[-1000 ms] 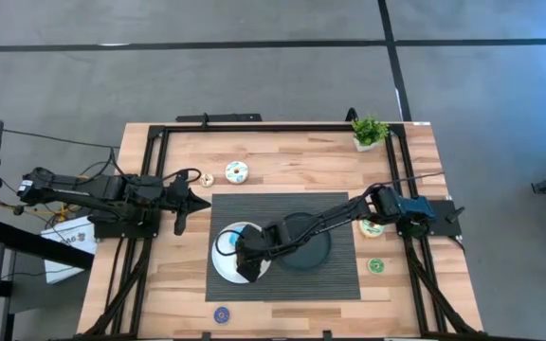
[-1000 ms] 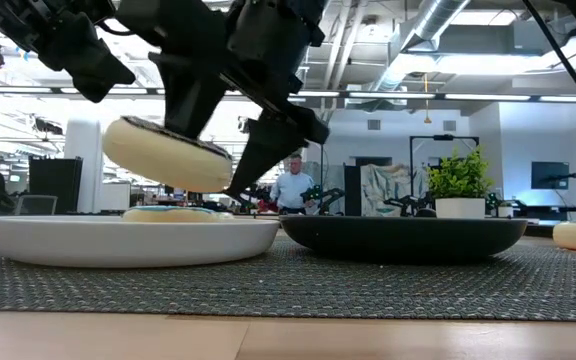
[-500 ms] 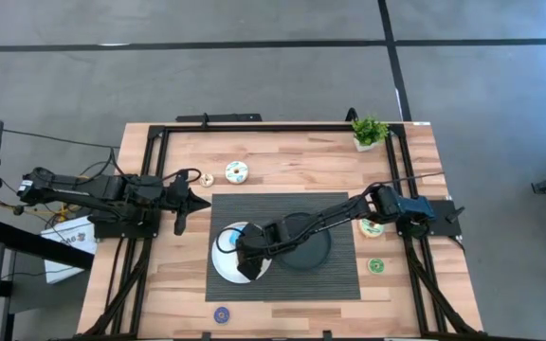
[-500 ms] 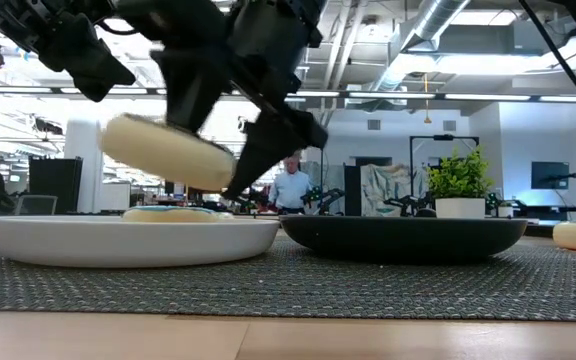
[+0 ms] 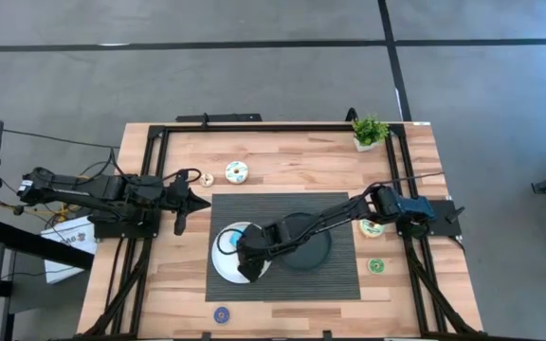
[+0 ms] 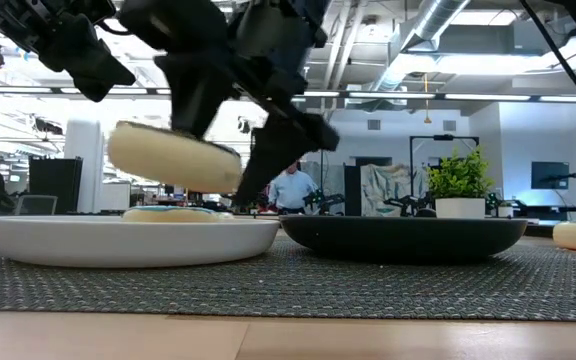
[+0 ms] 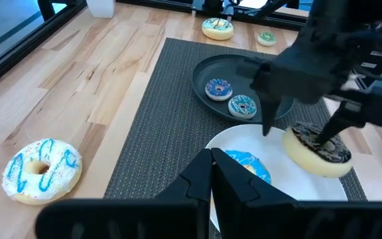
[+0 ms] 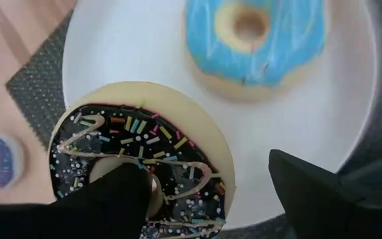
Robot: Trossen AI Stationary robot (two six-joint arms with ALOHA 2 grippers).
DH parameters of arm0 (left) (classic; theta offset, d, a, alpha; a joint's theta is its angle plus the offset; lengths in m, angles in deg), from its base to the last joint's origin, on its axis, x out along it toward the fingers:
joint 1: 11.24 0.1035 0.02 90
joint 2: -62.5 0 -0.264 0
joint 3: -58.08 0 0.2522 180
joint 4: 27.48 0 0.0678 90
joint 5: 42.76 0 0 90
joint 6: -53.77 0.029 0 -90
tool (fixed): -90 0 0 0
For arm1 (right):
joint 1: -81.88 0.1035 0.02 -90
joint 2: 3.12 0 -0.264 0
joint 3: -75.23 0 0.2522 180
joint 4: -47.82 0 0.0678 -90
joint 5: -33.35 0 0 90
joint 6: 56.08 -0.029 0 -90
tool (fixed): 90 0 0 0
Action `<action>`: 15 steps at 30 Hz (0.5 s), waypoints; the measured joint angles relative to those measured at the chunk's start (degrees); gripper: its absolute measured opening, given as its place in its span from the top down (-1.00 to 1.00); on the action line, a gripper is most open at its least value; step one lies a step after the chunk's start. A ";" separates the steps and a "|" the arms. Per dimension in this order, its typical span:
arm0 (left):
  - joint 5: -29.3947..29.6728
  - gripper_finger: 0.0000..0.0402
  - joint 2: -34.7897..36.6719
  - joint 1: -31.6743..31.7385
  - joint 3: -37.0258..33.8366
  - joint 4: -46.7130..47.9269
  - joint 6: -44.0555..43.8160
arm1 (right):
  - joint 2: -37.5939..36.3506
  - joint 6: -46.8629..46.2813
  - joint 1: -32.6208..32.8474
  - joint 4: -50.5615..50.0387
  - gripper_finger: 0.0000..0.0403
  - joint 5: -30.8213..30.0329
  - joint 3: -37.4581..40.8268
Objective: Pick & Place donuts
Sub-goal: Put the big black donut on the white plate
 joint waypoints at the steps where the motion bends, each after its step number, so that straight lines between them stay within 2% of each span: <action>1: 0.00 1.00 0.00 0.00 0.00 0.00 0.00 | 0.03 1.45 -0.18 0.96 -0.42 2.63 0.02; 2: 0.00 1.00 0.02 -0.01 0.00 0.00 0.00 | 0.04 3.83 -0.30 1.11 -0.42 3.28 -0.04; 4: 0.00 1.00 0.01 0.00 0.00 0.00 0.00 | -0.07 -0.11 -0.44 -1.23 -0.42 0.98 -0.14; 5: 0.00 1.00 0.00 -0.02 0.00 -0.01 0.00 | -0.06 -1.81 -0.50 -1.41 -0.42 1.90 -0.04; 7: -0.05 1.00 0.02 -0.02 0.00 -0.02 0.00 | 0.06 2.18 -0.91 -0.58 -0.42 4.47 0.00; 9: -0.30 1.00 0.00 0.00 0.00 -0.02 0.00 | -0.02 -0.95 -0.84 -2.95 -0.42 2.01 -0.11; 11: -0.77 1.00 0.00 -0.02 0.00 -0.42 -0.01 | 0.03 -1.89 -1.10 -2.62 -0.42 4.19 -0.01; 13: -3.38 1.00 0.02 -0.02 0.00 -1.20 0.01 | 0.06 0.75 -1.20 -0.40 -0.42 6.56 -0.01; 15: -7.06 1.00 -0.26 -0.19 0.00 -2.28 0.52 | 0.04 0.82 -1.20 0.78 -0.42 5.25 -0.09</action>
